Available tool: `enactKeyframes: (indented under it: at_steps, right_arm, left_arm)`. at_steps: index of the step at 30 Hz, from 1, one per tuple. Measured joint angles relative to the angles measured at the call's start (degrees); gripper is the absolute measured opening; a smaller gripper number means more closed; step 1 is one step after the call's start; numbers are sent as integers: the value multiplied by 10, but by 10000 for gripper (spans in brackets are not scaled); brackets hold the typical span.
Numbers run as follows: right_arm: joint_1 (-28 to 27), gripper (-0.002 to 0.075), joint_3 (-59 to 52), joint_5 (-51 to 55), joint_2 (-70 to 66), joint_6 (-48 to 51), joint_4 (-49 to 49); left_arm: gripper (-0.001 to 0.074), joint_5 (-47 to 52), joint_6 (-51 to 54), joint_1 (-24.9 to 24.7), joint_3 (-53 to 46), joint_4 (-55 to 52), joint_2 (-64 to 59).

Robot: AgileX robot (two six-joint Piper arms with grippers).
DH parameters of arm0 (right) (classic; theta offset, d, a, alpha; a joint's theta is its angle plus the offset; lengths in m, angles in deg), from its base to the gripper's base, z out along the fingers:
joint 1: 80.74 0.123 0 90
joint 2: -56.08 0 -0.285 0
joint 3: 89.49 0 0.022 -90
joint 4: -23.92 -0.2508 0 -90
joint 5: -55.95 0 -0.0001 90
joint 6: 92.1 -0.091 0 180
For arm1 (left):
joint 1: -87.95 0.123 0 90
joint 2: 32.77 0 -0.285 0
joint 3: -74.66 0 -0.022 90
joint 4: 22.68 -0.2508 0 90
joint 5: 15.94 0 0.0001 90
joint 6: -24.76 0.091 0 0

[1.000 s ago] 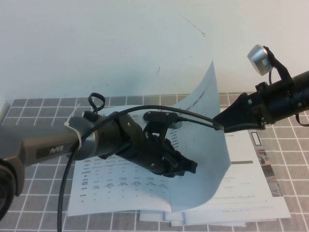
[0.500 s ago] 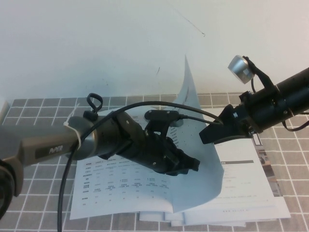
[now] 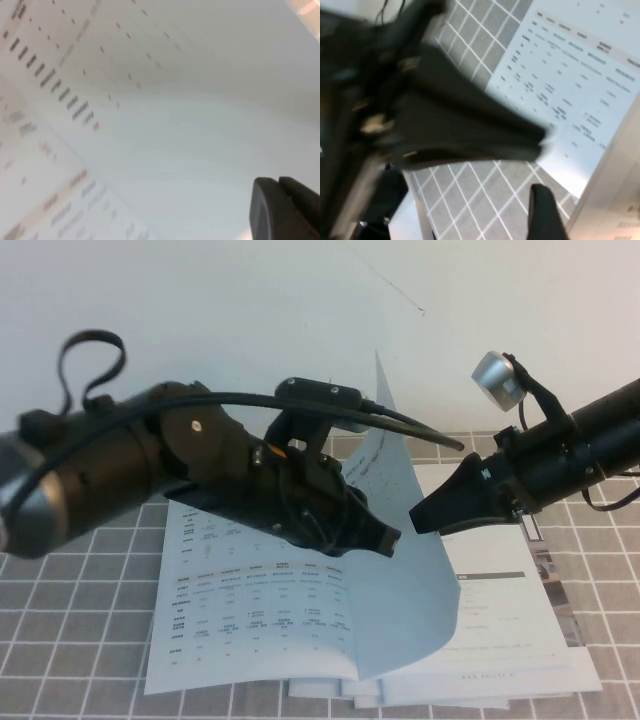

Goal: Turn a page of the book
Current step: Open the closed book

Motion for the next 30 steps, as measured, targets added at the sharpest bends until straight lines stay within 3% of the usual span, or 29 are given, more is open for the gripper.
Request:
enactKeyframes:
  at_steps: [4,10,17,30]
  right_arm:
    - [0,388,0,0,0,0,-18]
    - [1,388,0,0,0,0,-32]
    - [1,388,0,0,0,7,-63]
    - [1,388,0,0,0,10,-74]
  left_arm:
    - [-4,41,-26,-24,0,-49,42]
    - [-4,41,-38,-119,0,-55,72]
    - [-4,-80,-71,-244,-31,-103,71]
    - [-4,-246,-134,-261,-66,-155,-8]
